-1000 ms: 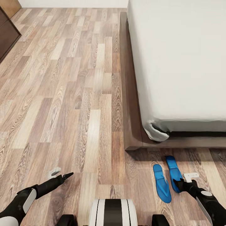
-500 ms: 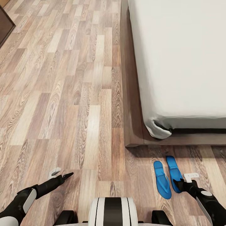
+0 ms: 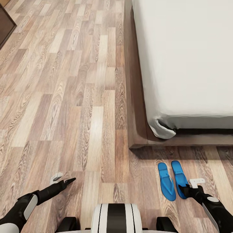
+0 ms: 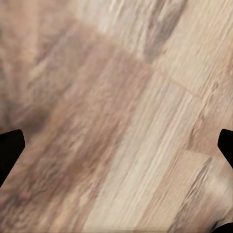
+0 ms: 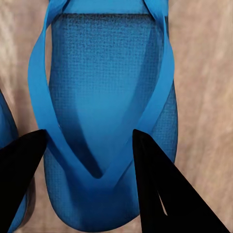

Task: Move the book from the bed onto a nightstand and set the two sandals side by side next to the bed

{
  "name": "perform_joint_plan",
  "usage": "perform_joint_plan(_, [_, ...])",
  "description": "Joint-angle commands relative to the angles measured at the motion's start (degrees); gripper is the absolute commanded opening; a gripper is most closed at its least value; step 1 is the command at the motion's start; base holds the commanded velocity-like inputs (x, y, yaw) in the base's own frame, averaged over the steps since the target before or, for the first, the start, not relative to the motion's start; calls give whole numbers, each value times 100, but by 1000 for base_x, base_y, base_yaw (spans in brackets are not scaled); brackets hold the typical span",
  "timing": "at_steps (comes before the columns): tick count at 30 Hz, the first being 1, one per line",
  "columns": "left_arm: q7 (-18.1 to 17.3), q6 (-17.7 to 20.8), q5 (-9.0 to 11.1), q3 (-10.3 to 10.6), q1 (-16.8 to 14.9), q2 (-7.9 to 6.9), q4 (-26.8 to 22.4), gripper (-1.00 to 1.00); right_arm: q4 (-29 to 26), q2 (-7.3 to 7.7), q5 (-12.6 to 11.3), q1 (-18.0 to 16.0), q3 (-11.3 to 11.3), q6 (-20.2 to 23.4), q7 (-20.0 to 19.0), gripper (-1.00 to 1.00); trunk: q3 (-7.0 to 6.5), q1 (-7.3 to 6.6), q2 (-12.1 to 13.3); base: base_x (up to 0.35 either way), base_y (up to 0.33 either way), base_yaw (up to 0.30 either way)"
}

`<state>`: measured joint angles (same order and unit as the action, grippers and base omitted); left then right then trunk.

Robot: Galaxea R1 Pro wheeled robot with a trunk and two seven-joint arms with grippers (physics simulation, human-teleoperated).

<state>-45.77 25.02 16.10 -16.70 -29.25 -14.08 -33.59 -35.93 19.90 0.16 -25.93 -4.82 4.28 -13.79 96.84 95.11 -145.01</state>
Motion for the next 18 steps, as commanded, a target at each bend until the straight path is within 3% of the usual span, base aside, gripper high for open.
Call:
perform_joint_plan(1, [-11,47,34,-9,-2,1,1,100,-11,-3,1,0,-28,38,-40,-100,3,-1,-1,-7,0,0])
perform_joint_plan(8, [-11,50,34,-1,-2,1,1,100,-10,-3,2,0,-28,38,-42,-100,91,9,-6,-1,0,0])
perform_joint_plan(18, [-11,48,34,0,-2,-1,1,100,-11,-3,1,0,-28,38,-42,-100,91,9,-6,0,0,0])
